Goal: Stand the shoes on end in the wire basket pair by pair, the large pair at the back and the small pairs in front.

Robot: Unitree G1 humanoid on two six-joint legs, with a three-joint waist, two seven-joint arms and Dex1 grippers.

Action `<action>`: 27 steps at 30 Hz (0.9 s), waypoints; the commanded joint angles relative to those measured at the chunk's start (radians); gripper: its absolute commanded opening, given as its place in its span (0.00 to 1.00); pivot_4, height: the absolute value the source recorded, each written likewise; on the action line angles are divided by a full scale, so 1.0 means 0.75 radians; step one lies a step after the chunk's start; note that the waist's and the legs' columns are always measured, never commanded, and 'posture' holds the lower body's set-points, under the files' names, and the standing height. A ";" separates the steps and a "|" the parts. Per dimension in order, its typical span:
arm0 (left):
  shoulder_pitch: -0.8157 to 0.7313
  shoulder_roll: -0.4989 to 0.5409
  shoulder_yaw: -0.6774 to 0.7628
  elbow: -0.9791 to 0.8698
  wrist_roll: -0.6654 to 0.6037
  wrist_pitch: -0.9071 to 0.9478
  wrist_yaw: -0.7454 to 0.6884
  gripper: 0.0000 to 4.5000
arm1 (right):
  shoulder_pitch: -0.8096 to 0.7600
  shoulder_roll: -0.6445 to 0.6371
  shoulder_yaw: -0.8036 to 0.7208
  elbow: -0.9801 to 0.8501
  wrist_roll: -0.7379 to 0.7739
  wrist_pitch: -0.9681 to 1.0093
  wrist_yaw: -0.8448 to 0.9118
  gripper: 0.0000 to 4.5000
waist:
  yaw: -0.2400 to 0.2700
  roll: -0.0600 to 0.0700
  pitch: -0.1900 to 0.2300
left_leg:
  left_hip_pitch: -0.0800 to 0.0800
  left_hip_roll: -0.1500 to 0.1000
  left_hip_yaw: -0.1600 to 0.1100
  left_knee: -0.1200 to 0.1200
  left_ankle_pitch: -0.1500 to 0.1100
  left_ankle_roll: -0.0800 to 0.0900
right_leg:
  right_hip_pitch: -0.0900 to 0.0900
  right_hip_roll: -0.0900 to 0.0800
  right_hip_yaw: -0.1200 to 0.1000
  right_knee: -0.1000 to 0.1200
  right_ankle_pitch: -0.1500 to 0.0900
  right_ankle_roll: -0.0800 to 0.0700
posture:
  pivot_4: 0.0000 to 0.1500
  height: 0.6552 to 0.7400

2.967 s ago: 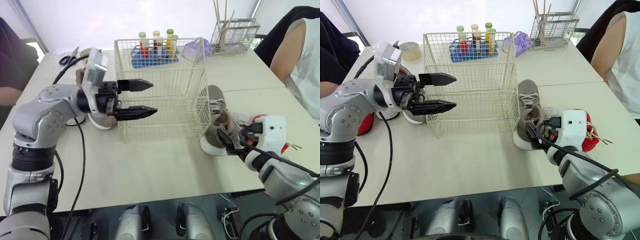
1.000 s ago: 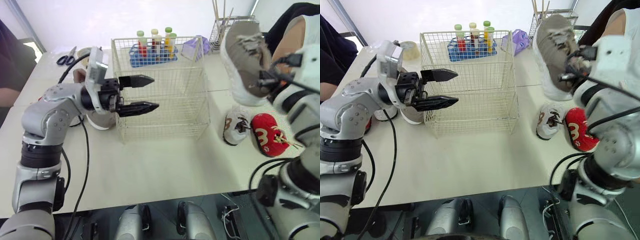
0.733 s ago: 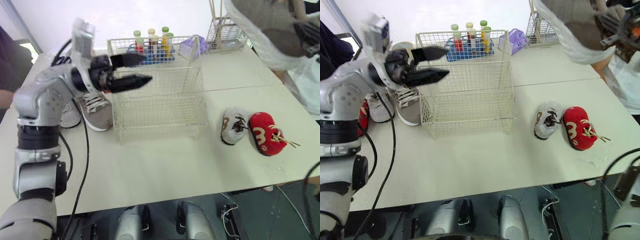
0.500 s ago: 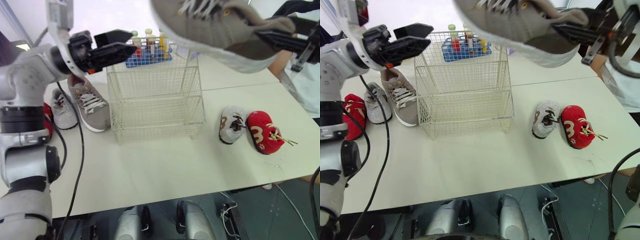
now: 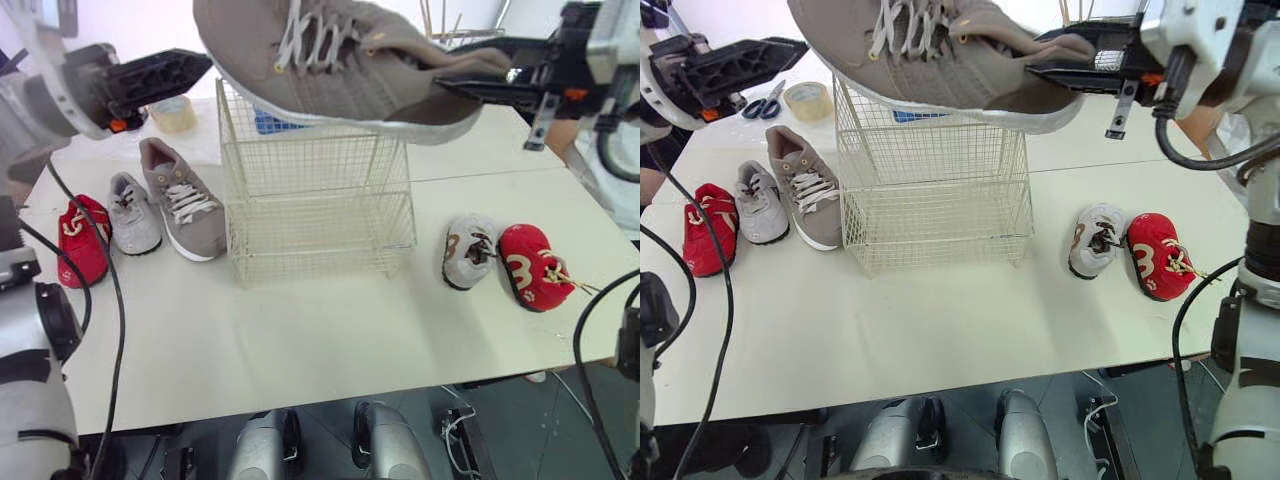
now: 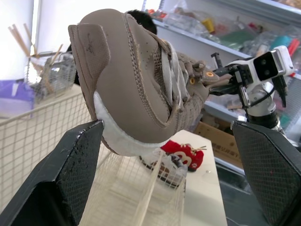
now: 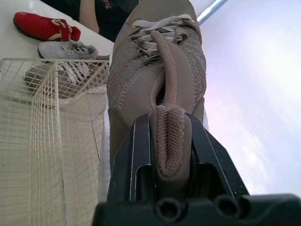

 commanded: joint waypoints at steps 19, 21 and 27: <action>0.020 0.033 0.043 -0.058 -0.013 0.068 0.019 1.00 | -0.067 0.074 0.040 -0.072 -0.030 -0.195 0.057 0.05 | 0.002 0.000 0.000 | 0.000 -0.001 0.002 0.002 0.000 -0.001 | 0.000 0.000 0.000 0.003 0.000 0.000 | 1.00 1.00; 0.018 0.024 0.036 -0.060 -0.017 0.094 0.011 1.00 | -0.044 0.088 0.055 -0.080 -0.049 -0.227 0.056 0.05 | 0.000 0.000 0.000 | 0.000 -0.002 0.002 0.002 0.000 -0.001 | 0.000 0.000 0.000 0.003 0.000 0.000 | 1.00 1.00; 0.051 0.026 -0.007 -0.084 -0.005 0.116 -0.024 0.88 | -0.052 0.109 0.075 -0.064 -0.074 -0.288 0.059 0.05 | 0.002 0.000 0.000 | 0.000 -0.002 0.002 0.002 0.000 -0.001 | 0.000 0.000 0.000 0.003 0.000 0.000 | 1.00 1.00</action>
